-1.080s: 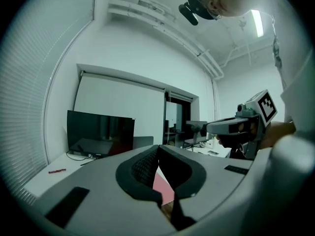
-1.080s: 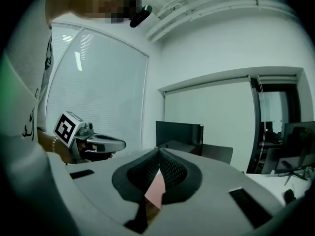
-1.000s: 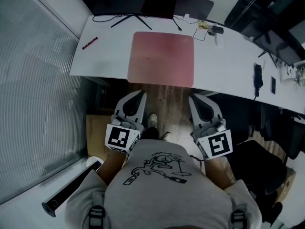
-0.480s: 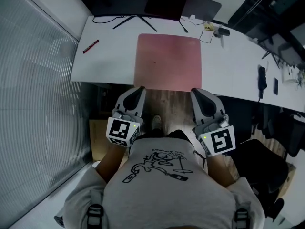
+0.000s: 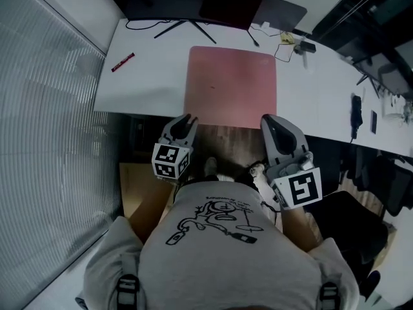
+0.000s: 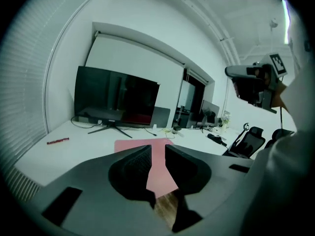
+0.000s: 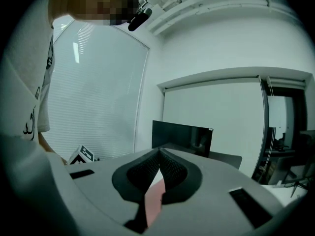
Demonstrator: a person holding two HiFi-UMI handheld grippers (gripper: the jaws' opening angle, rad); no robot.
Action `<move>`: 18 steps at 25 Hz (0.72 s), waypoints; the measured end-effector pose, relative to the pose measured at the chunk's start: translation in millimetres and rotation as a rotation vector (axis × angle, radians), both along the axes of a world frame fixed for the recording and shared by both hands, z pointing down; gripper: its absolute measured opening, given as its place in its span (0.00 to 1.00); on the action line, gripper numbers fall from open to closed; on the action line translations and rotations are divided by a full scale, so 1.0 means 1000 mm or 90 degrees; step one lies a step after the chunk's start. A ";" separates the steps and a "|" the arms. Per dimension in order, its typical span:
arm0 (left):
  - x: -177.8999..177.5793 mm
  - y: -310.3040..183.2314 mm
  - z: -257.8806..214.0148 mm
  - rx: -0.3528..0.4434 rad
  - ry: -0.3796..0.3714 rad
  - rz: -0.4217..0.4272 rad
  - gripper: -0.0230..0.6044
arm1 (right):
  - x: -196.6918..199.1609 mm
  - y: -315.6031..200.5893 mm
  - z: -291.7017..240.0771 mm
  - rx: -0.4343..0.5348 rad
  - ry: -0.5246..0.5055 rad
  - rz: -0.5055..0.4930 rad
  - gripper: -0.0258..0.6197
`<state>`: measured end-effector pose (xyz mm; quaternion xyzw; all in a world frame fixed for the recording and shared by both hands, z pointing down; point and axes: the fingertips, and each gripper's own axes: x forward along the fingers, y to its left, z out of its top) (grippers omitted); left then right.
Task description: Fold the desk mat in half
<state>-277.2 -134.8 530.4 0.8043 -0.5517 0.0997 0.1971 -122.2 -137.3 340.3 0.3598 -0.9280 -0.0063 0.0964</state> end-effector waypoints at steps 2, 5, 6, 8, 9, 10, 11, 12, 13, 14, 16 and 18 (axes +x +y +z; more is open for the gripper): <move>-0.008 -0.004 0.027 -0.034 0.011 -0.020 0.20 | 0.001 -0.005 0.003 -0.001 0.004 0.000 0.05; -0.019 -0.010 0.069 -0.087 0.032 -0.043 0.22 | 0.002 -0.015 0.007 -0.003 0.000 0.007 0.05; -0.023 -0.012 0.083 -0.106 0.037 -0.049 0.24 | 0.002 -0.018 0.008 -0.002 -0.001 0.010 0.05; -0.030 -0.014 0.111 -0.142 0.046 -0.060 0.24 | 0.003 -0.022 0.010 -0.002 -0.004 0.015 0.05; -0.033 -0.015 0.124 -0.158 0.049 -0.066 0.25 | 0.003 -0.024 0.011 -0.002 -0.003 0.017 0.05; -0.036 -0.015 0.136 -0.173 0.052 -0.073 0.25 | 0.003 -0.025 0.012 -0.002 -0.002 0.019 0.05; -0.039 -0.016 0.148 -0.186 0.056 -0.079 0.25 | 0.003 -0.026 0.013 -0.003 -0.002 0.021 0.05; -0.042 -0.016 0.159 -0.200 0.064 -0.085 0.26 | 0.003 -0.026 0.014 -0.003 -0.002 0.023 0.05; -0.044 -0.016 0.170 -0.215 0.076 -0.090 0.27 | 0.004 -0.027 0.015 -0.004 -0.002 0.025 0.05; -0.045 -0.017 0.180 -0.232 0.091 -0.095 0.30 | 0.004 -0.027 0.015 -0.004 -0.002 0.027 0.05; -0.048 -0.017 0.197 -0.262 0.123 -0.106 0.34 | 0.004 -0.028 0.016 -0.004 -0.002 0.029 0.05; -0.051 -0.016 0.211 -0.286 0.157 -0.122 0.36 | 0.002 -0.027 0.017 -0.005 -0.002 0.029 0.05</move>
